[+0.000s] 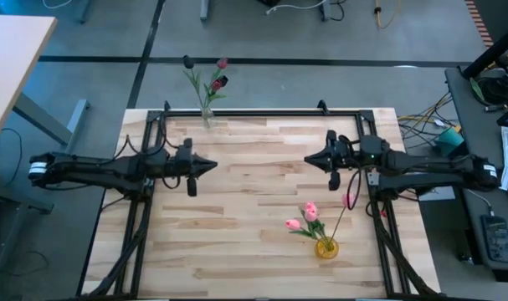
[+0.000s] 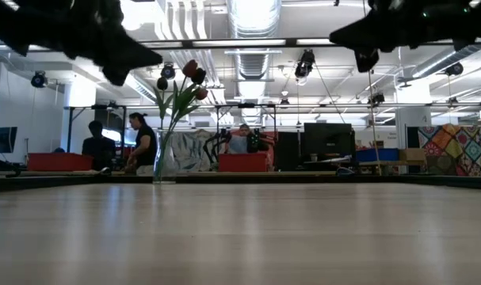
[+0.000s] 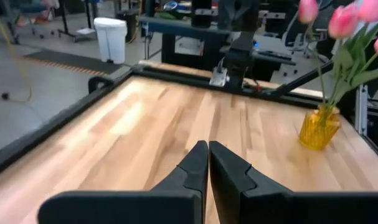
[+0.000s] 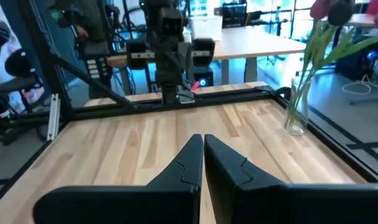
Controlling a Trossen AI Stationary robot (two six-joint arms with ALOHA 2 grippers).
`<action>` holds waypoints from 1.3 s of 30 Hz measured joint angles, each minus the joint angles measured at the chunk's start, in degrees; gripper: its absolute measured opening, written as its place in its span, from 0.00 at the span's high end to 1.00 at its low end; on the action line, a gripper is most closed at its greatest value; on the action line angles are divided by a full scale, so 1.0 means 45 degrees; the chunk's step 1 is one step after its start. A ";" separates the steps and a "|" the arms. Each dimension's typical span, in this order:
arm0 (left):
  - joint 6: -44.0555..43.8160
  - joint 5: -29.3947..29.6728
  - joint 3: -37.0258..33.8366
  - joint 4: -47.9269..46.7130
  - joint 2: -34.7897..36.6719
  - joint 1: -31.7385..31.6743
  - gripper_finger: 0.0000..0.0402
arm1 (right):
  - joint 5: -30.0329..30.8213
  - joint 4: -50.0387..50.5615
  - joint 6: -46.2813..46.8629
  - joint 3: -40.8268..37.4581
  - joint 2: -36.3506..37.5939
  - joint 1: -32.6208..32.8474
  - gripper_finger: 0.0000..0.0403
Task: Sort flowers into vase by color
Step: Return to Home Position
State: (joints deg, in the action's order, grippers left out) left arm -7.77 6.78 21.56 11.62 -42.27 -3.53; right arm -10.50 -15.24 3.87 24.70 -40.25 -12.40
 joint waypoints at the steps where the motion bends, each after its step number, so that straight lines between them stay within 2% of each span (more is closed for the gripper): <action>1: -0.0089 0.0049 -0.0304 -0.0004 0.0273 0.0000 1.00 | 0.0024 -0.0174 0.0051 -0.0281 0.0186 0.0000 0.98; 9: 0.0199 0.0702 -0.1822 -0.0008 0.2345 0.0112 1.00 | 0.0768 -0.0200 -0.0219 -0.1938 0.2178 -0.0005 0.98; 16: 0.0233 0.1107 -0.2842 -0.1425 0.4272 0.0112 1.00 | 0.1049 0.0160 -0.0296 -0.3364 0.4494 -0.0005 0.98; 23: -0.0337 0.1628 -0.3793 -0.3237 0.6851 0.0112 1.00 | 0.1588 0.1793 -0.0345 -0.4216 0.6858 -0.0005 0.98; 28: -0.0217 0.1656 -0.4058 -0.3705 0.8838 0.0112 1.00 | 0.1723 0.3457 -0.0515 -0.4247 0.8757 -0.0005 0.98; 30: 0.0076 0.1761 -0.3905 -0.4295 0.9378 0.0107 1.00 | 0.1827 0.3771 -0.0643 -0.4224 0.8947 -0.0003 0.98; 33: 0.0129 0.2203 -0.3650 -0.5394 0.9364 0.0080 1.00 | 0.1872 0.4121 -0.0770 -0.4213 0.8797 -0.0005 0.98; 39: 0.0146 0.2185 -0.3599 -0.5674 0.9392 0.0058 1.00 | 0.1361 0.2758 -0.0303 -0.5343 0.8939 -0.0005 0.98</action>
State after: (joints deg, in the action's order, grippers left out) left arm -7.11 16.61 5.37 -13.92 0.00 -3.27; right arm -4.38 -2.83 2.51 0.65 -0.03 -12.43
